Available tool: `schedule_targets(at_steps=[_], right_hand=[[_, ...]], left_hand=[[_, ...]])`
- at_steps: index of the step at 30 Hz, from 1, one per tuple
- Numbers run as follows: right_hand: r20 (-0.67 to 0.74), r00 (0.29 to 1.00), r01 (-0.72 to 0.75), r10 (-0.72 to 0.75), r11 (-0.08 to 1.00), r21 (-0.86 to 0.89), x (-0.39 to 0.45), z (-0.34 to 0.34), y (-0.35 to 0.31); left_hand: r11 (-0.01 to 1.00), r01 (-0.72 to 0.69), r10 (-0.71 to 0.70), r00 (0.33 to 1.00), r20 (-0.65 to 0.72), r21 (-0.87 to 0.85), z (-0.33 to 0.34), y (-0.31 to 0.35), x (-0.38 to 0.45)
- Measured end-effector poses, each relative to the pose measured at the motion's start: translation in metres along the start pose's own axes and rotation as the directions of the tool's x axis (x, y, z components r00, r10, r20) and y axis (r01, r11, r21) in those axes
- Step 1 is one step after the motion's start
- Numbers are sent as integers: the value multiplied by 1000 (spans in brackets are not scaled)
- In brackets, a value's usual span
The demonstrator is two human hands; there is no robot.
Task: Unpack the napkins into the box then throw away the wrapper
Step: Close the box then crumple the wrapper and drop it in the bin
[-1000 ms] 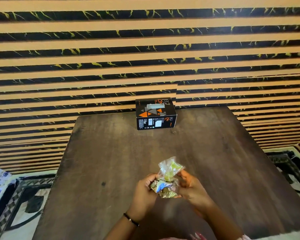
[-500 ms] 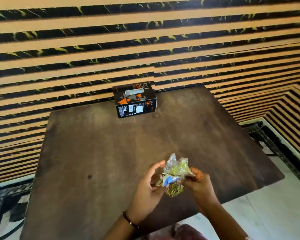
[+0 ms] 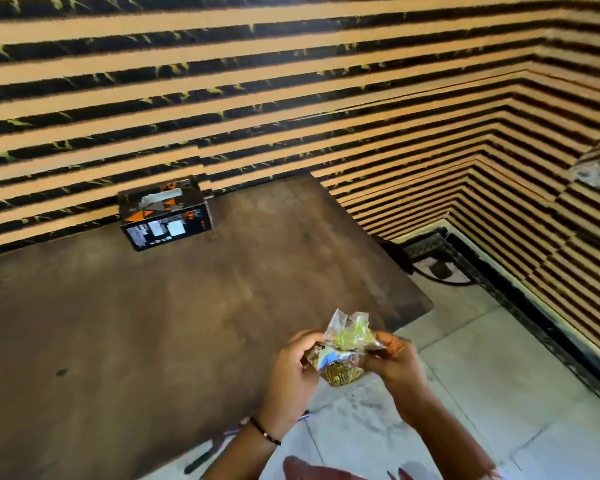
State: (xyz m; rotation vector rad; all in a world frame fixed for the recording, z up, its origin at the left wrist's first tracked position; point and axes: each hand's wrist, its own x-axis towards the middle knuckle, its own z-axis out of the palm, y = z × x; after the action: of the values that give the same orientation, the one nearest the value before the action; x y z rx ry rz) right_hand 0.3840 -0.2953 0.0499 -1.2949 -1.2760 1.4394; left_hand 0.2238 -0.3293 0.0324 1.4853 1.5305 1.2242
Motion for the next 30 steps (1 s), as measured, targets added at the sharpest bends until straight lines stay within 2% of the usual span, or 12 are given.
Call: schedule_targets(at_steps=[9,15,19,21,23,30], right_hand=[[-85,996,-18,27,994,106,-33,-155,2],[-225,971,-41,87,979,200,-33,-211,10],[-308,944,-28,116,961,276,-13,-235,9],[-301,948,-20,106,961,276,5,-247,6],[-288,951,-28,111,960,277,25,-255,2],[-228,973,13,28,984,178,114,-302,-31]], left_hand=[[999,-24,19,995,102,39,140,60,-8],[996,-83,80,968,237,6,189,91,3],[968,-233,189,923,334,95,210,102,34],[939,-305,214,881,422,161,225,104,52],[904,-372,246,858,451,214,243,103,70],[885,-342,198,890,411,316,299,103,174]])
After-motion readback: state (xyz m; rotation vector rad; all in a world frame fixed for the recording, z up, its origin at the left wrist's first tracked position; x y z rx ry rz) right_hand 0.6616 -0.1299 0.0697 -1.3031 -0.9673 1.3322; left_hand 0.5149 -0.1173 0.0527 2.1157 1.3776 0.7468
